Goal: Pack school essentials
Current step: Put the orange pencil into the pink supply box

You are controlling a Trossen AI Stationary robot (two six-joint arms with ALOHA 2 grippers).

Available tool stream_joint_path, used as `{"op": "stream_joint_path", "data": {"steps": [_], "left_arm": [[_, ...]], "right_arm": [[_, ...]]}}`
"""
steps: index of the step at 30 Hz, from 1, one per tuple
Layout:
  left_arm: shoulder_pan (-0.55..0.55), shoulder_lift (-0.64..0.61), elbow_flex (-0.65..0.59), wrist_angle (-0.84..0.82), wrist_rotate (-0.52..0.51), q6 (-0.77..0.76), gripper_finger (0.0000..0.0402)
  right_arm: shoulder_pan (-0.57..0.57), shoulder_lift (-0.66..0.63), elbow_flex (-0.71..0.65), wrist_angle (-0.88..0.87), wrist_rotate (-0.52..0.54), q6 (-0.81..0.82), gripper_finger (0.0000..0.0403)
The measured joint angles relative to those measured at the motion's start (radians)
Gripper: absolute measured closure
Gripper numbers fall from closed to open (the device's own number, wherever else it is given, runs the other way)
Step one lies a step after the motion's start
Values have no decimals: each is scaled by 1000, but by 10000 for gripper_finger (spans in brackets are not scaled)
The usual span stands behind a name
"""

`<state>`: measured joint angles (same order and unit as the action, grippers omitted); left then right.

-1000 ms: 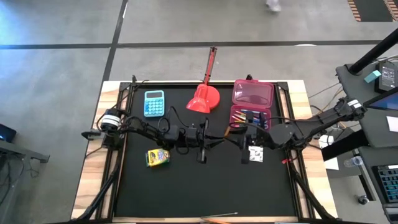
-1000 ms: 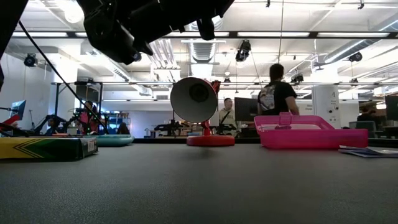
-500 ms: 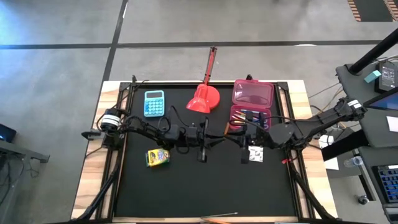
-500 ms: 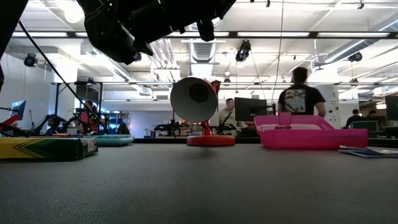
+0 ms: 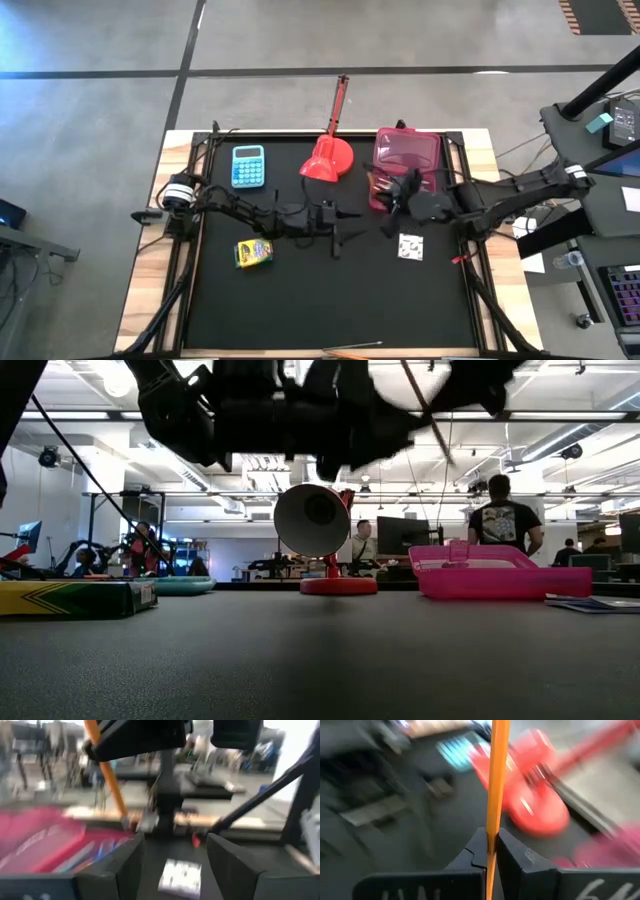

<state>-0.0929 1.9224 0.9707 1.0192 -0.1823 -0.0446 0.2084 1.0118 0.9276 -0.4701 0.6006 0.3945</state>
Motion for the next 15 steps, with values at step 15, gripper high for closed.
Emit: {"op": "stream_joint_path", "data": {"steps": [15], "left_arm": [[-15,0,-13,-118,-8,-134,198]], "right_arm": [[-236,115,-155,-397,-14,189,394]]}}
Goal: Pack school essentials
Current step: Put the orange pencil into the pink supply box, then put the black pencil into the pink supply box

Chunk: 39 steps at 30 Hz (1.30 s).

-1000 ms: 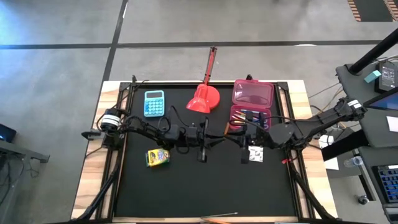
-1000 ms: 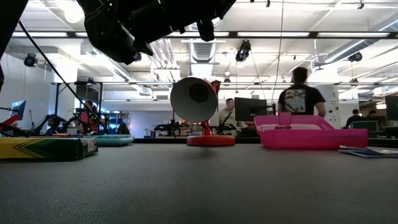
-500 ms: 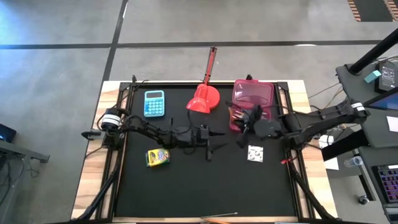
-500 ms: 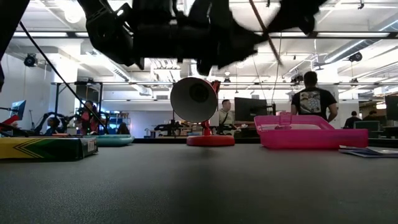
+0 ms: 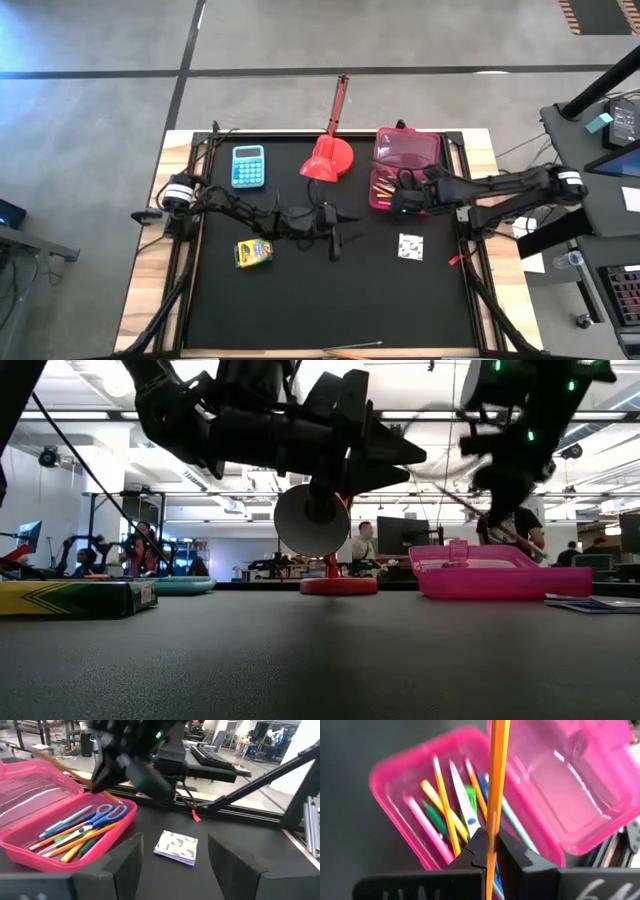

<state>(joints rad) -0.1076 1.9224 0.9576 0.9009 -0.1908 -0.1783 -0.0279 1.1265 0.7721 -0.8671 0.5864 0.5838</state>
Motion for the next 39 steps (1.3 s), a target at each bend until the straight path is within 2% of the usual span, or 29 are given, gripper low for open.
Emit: {"op": "stream_joint_path", "data": {"steps": [13,24,27,32,35,39], "left_arm": [[-11,0,-2,-4,4,1,198],[-11,0,-2,-88,11,-1,198],[-12,0,-3,-126,61,0,198],[-44,0,-4,-172,262,0,198],[-95,0,-4,-187,271,0,198],[-173,0,-4,-195,238,1,198]], "right_arm": [[-26,162,-20,-6,-62,-54,385],[-25,220,-17,-32,-64,-70,305],[-25,195,4,-50,-63,-60,298],[-19,138,39,-62,-102,28,304],[3,115,54,-63,-163,89,310],[100,102,55,-40,-175,185,314]]}}
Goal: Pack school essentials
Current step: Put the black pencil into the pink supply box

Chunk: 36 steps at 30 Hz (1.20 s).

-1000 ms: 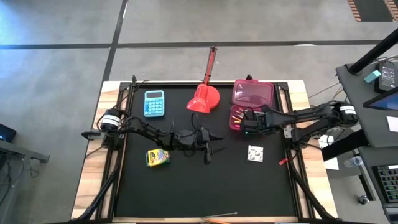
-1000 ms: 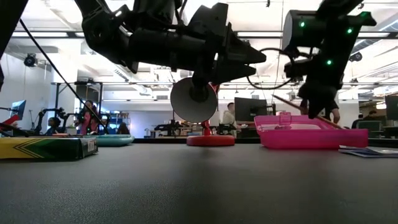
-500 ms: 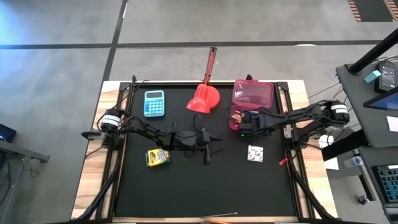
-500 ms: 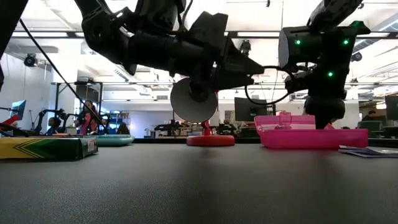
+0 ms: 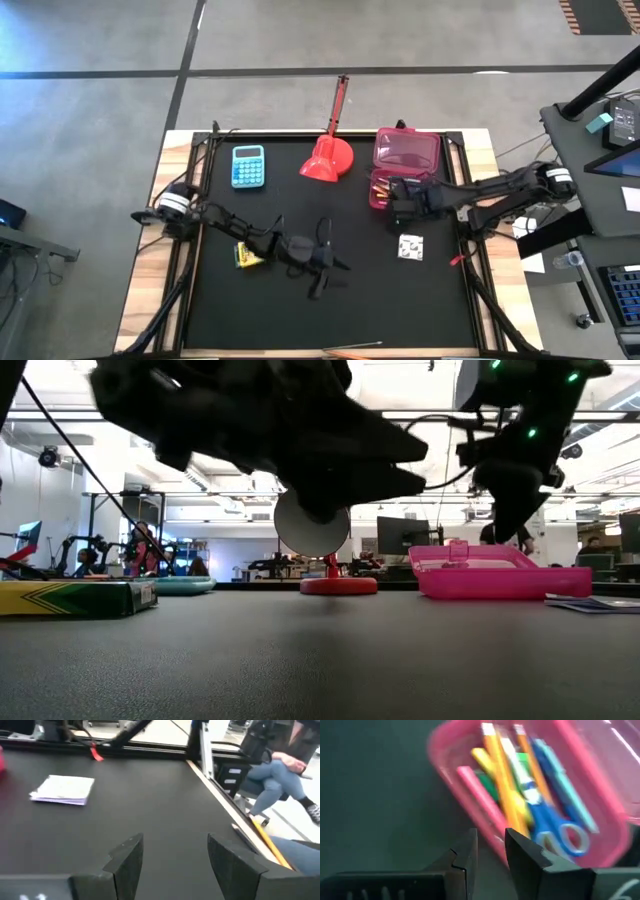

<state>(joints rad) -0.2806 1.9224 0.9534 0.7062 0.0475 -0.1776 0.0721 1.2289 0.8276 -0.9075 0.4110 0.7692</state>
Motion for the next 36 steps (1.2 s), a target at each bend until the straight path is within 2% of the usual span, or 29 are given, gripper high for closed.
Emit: {"op": "stream_joint_path", "data": {"steps": [5,10,14,17,21,26,30,36], "left_arm": [[-81,0,1,-20,-104,-2,198],[-143,0,-1,-18,-116,-76,198],[-192,0,-4,-18,-138,-125,198],[-231,0,-5,-17,-169,-132,198],[-286,0,-5,-13,-227,-154,198],[-347,0,-4,-9,-284,-184,198],[-393,0,-4,-8,-323,-211,198],[-462,0,-4,-3,-388,-213,198]], "right_arm": [[212,24,0,104,0,111,314],[457,77,2,295,2,232,314],[613,157,27,418,9,318,314],[694,257,97,425,32,370,314],[746,410,233,409,34,358,314],[772,567,422,375,32,267,314],[780,645,562,305,28,265,314],[797,740,713,305,27,239,314]]}}
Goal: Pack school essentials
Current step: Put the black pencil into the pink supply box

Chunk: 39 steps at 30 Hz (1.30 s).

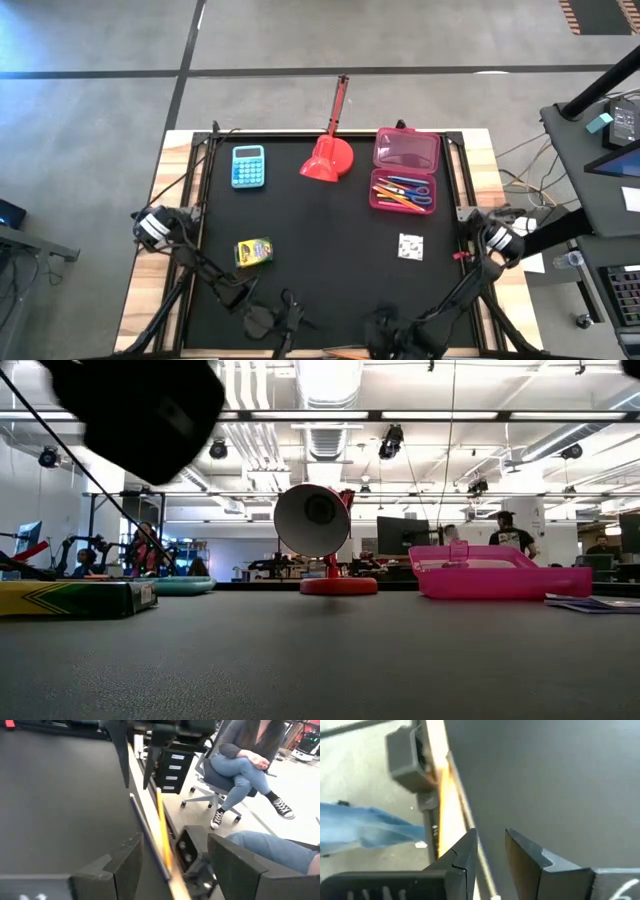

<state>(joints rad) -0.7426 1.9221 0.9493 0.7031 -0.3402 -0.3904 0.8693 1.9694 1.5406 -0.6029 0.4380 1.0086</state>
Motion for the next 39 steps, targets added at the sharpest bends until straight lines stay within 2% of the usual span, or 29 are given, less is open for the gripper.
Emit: {"op": "stream_joint_path", "data": {"steps": [7,15,39], "left_arm": [[-57,0,2,4,-61,-19,198],[-78,0,2,6,-87,-24,198],[-77,0,0,22,-89,-16,198]], "right_arm": [[7,117,125,-61,-1,-67,314],[10,193,220,-93,-20,-166,314],[6,194,149,-90,-21,-139,314]]}}
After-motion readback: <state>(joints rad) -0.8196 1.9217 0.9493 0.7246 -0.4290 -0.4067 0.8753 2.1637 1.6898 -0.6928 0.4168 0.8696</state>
